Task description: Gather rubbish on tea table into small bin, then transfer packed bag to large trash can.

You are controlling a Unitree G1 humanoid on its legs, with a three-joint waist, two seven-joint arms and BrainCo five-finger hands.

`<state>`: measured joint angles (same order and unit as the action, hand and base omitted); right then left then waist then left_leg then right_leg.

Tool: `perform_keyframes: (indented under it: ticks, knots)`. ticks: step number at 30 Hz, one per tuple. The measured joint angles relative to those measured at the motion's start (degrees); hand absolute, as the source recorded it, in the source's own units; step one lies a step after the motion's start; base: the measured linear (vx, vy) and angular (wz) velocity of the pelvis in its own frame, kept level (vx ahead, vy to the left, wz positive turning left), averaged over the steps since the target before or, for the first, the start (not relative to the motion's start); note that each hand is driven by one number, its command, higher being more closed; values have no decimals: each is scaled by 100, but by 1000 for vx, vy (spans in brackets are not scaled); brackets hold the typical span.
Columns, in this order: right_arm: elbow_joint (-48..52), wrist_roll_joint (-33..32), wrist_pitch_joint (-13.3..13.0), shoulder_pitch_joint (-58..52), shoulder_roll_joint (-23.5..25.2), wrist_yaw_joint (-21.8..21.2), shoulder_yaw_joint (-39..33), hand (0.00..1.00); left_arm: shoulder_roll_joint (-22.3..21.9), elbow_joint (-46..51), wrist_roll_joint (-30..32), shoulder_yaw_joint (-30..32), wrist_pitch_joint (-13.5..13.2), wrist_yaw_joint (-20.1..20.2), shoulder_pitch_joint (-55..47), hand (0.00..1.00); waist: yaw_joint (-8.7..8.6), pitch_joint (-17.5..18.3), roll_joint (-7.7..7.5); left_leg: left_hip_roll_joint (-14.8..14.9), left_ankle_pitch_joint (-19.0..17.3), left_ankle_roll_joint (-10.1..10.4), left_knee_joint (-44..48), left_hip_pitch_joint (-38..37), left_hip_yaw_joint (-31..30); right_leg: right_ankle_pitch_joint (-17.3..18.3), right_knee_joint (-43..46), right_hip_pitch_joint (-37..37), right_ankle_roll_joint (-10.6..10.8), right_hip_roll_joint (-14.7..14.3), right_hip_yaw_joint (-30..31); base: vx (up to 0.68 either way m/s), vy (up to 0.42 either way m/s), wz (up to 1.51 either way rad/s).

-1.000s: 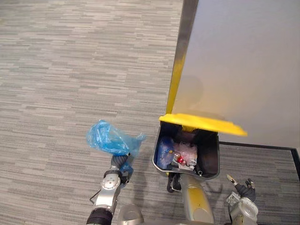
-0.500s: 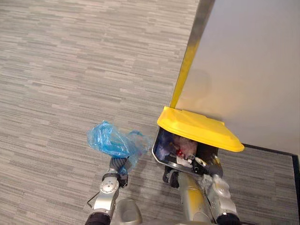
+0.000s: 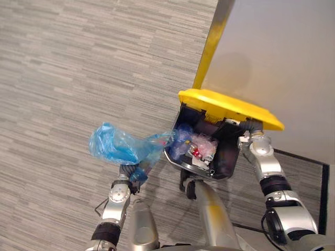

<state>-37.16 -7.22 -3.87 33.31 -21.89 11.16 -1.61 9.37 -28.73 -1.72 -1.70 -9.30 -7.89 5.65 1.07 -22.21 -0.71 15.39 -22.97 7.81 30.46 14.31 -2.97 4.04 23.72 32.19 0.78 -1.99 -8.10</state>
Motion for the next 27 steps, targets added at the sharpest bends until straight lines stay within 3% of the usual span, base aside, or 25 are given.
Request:
perform_keyframes:
  ticks: [1,5,11,21,27]
  knots:
    - [2,-7,-1,246,-127,-2,17,0,11,-13,0,0,-7,-2,-6,100,67,2,-6,-49,28,27,-67,83,-62,-280,-334,-3,51,-56,-35,2,19,-35]
    - [-5,-122,-23,425,-382,-11,47,0,22,-11,0,-82,1,6,-14,100,34,-28,2,-59,245,211,-58,159,-124,-505,-617,-179,-70,-40,-120,-26,38,3]
    - [-5,-172,-31,513,-453,-32,227,0,299,137,-2,-294,-7,16,2,100,22,-43,-32,-260,325,111,-68,337,-181,-866,-1172,-380,90,168,-154,-70,81,17]
    - [-47,-169,-30,628,-491,-135,478,0,444,982,-284,-965,-24,39,519,100,37,-46,-46,-352,324,117,49,359,-234,-924,-1302,-542,45,256,-187,25,46,7]
    - [-212,-169,-29,773,-492,-137,642,0,389,1442,-452,-1703,-233,46,1129,100,-15,-47,-47,-352,256,58,152,357,-216,-944,-1389,-639,64,274,-202,18,20,1]
